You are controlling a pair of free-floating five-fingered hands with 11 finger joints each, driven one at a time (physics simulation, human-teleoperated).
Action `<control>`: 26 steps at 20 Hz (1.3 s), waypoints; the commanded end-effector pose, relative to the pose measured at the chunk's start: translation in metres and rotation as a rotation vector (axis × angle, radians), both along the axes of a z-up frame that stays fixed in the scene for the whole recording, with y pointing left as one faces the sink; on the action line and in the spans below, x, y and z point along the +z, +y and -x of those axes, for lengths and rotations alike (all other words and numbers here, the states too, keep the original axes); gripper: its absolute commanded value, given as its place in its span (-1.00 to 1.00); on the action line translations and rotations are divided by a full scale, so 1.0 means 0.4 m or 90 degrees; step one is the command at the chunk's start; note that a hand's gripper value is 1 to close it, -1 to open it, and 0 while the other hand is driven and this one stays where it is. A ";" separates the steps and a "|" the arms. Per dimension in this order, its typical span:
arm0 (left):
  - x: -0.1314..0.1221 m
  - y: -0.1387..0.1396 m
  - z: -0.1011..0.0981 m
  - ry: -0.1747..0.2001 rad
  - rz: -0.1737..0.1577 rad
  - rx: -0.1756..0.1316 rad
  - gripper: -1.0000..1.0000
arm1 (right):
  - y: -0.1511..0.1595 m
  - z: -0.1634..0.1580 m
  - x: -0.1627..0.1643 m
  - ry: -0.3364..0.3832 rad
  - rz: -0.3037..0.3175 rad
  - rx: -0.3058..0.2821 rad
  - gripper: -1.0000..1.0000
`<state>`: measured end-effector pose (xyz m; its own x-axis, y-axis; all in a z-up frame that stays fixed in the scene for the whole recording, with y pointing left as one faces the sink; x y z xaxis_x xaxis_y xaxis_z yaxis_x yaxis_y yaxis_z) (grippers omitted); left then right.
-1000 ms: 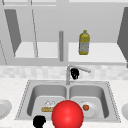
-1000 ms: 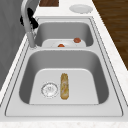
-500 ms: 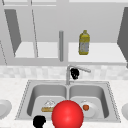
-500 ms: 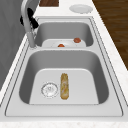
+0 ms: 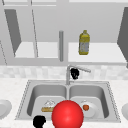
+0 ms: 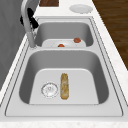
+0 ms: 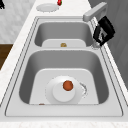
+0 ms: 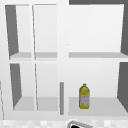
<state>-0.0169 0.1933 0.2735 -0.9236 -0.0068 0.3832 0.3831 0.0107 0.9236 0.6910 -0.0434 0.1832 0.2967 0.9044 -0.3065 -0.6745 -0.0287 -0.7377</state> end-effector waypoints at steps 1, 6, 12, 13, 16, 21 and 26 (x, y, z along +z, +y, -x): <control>0.000 0.000 0.000 0.000 0.000 0.000 0.00 | 0.073 -0.008 0.000 0.003 0.004 0.012 1.00; 0.000 0.000 0.000 0.000 0.000 0.000 0.00 | 0.068 -0.001 0.000 -0.005 0.001 0.009 1.00; 0.000 0.000 0.000 0.000 0.000 0.000 0.00 | 0.066 0.003 -0.001 -0.011 0.000 0.002 1.00; 0.000 0.000 0.000 0.000 0.000 0.000 0.00 | 0.063 0.003 -0.001 -0.013 0.000 0.005 1.00; 0.000 0.000 0.000 0.000 0.000 0.000 0.00 | 0.064 0.004 -0.001 -0.016 0.000 0.000 1.00; 0.000 0.000 0.000 0.000 0.000 0.000 0.00 | 0.062 0.005 -0.002 -0.021 0.000 -0.006 1.00; 0.000 0.000 0.000 0.000 0.000 0.000 0.00 | 0.065 0.030 -0.002 -0.027 0.005 -0.041 1.00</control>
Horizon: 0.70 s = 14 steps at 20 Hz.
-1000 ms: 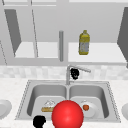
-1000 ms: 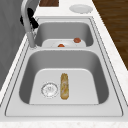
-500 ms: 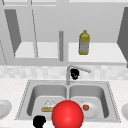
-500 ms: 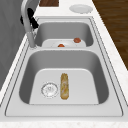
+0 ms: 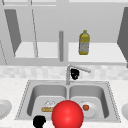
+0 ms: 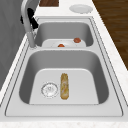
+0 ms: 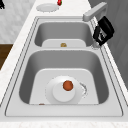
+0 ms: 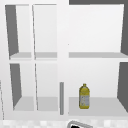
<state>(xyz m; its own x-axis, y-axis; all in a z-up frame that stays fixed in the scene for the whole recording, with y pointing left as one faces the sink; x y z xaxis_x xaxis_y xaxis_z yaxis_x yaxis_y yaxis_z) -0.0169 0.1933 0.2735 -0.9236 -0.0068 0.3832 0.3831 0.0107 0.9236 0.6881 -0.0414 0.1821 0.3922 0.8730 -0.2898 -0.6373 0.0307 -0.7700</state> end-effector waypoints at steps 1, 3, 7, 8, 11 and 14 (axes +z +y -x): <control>0.000 0.000 0.000 0.000 0.000 0.000 0.00 | 0.040 0.024 0.000 0.000 0.000 0.000 1.00; 0.000 0.000 0.000 0.000 0.000 0.000 0.00 | 0.017 0.001 0.000 -0.004 0.004 -0.010 1.00; 0.000 0.000 0.000 0.000 0.000 0.000 0.00 | -0.029 0.002 0.035 0.004 -0.003 -0.038 -1.00; 0.000 0.000 0.000 0.000 0.000 0.000 0.00 | -0.044 0.004 0.052 0.010 -0.016 -0.034 -1.00; 0.000 0.000 0.000 0.000 0.000 0.000 0.00 | -0.060 0.005 0.092 0.012 -0.044 -0.029 -1.00; 0.000 0.000 0.000 0.000 0.000 0.000 0.00 | -0.072 0.004 0.118 0.018 -0.050 -0.023 -1.00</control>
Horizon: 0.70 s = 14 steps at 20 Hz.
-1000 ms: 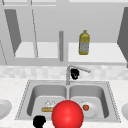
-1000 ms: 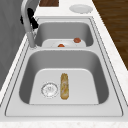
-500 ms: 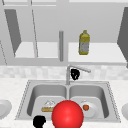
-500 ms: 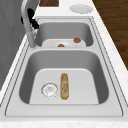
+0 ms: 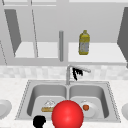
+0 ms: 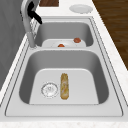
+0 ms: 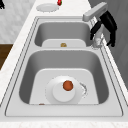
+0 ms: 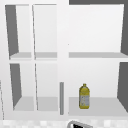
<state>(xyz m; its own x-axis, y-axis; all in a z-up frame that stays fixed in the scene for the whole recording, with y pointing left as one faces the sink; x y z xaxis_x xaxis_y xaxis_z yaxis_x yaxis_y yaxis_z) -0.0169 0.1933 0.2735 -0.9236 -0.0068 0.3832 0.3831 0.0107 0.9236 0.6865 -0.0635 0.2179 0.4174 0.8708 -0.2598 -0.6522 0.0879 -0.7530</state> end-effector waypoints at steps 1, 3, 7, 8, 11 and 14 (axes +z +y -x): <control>0.000 0.000 0.000 0.000 0.000 0.000 0.00 | -0.022 0.000 0.032 0.005 -0.021 0.000 -1.00; 0.000 0.000 0.000 0.000 0.000 0.000 0.00 | -0.038 -0.001 0.040 0.004 -0.024 0.002 -1.00; 0.000 0.000 0.000 0.000 0.000 0.000 0.00 | -0.105 -0.005 0.034 0.004 -0.038 0.004 -1.00; 0.000 0.000 0.000 0.000 0.000 0.000 0.00 | -0.122 -0.006 0.033 0.004 -0.041 0.006 -1.00; 0.000 0.000 0.000 0.000 0.000 0.000 0.00 | -0.172 0.000 0.014 0.005 -0.054 0.011 -1.00; 0.000 0.000 0.000 0.000 0.000 0.000 0.00 | -0.219 0.012 -0.015 0.005 -0.067 0.018 -1.00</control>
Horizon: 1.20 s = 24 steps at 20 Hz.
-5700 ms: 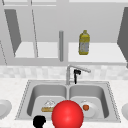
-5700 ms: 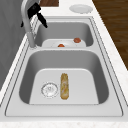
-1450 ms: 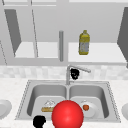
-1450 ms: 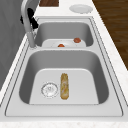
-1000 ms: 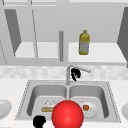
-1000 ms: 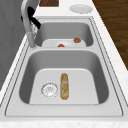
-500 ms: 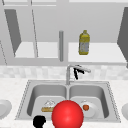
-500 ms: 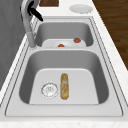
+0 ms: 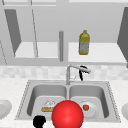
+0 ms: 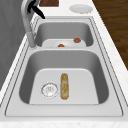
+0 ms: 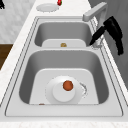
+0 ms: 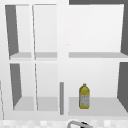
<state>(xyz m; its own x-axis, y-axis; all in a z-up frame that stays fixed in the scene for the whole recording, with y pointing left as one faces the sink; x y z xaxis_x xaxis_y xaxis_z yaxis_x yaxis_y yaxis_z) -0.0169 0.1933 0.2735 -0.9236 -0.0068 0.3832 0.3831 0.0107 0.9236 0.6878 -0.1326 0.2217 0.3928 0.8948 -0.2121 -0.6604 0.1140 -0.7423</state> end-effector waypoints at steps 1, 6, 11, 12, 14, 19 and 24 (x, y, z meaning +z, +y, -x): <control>0.000 0.000 0.000 0.000 0.000 0.000 0.00 | -0.057 0.020 -0.037 0.001 -0.031 0.010 -1.00; 0.000 0.000 0.000 0.000 0.000 0.000 0.00 | -0.126 0.054 -0.076 0.000 -0.045 0.022 -1.00; 0.000 0.000 0.000 0.000 0.000 0.000 0.00 | -0.190 0.110 -0.127 0.000 -0.078 0.029 -1.00; 0.000 0.000 0.000 0.000 0.000 0.000 0.00 | -0.200 0.122 -0.140 -0.001 -0.085 0.030 -1.00; 0.000 0.000 0.000 0.000 0.000 0.000 0.00 | -0.212 0.153 -0.155 -0.004 -0.102 0.030 -1.00; 0.000 0.000 0.000 0.000 0.000 0.000 0.00 | -0.212 0.256 -0.193 -0.024 -0.116 0.031 -1.00; 0.000 0.000 0.000 0.000 0.000 0.000 0.00 | -0.198 0.356 -0.233 -0.014 -0.104 0.033 -1.00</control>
